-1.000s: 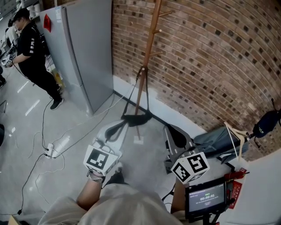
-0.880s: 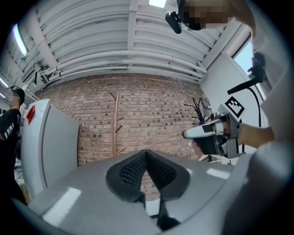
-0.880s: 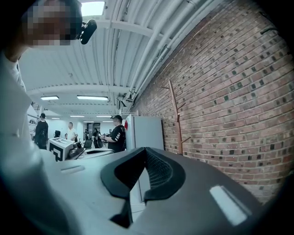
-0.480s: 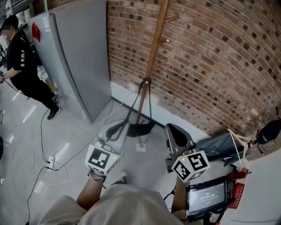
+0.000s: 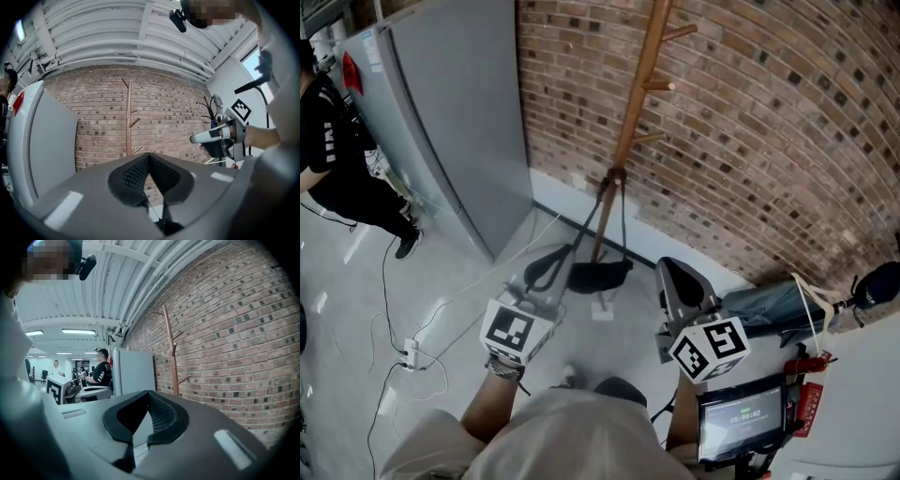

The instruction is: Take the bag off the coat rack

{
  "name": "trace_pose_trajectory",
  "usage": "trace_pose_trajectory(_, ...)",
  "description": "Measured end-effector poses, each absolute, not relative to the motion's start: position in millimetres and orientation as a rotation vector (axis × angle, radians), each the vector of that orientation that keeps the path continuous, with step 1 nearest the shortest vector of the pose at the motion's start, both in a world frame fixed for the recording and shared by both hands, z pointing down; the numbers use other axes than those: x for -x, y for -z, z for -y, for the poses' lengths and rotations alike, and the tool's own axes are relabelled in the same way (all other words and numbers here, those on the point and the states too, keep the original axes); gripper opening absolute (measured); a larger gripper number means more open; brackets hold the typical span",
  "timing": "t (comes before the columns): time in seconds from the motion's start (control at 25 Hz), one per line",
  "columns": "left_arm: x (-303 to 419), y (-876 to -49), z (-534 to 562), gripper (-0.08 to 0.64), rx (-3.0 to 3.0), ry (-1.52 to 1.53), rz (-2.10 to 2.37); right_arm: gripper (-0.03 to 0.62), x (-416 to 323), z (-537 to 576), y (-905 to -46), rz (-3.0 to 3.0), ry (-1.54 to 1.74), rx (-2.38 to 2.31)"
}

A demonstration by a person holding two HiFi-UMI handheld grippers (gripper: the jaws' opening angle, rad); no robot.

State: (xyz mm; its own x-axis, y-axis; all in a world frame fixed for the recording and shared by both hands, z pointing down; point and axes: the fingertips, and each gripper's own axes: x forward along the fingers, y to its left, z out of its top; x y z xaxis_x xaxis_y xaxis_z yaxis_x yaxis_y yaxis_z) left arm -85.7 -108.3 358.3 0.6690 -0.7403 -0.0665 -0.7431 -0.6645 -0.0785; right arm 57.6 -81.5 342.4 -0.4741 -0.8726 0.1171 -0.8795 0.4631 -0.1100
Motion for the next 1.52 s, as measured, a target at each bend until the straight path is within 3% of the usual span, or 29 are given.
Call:
trace_pose_trajectory(1.04,36,-413,228,0.002,2.721,0.148,-1.434,0.025,-103,230,-379,2.709,-0.276,-1.395)
trace_pose_trajectory(1.52,17,-470,275,0.072,2.721,0.341,-1.562,0.094,-101,292,-458,2.695,-0.588,-1.119)
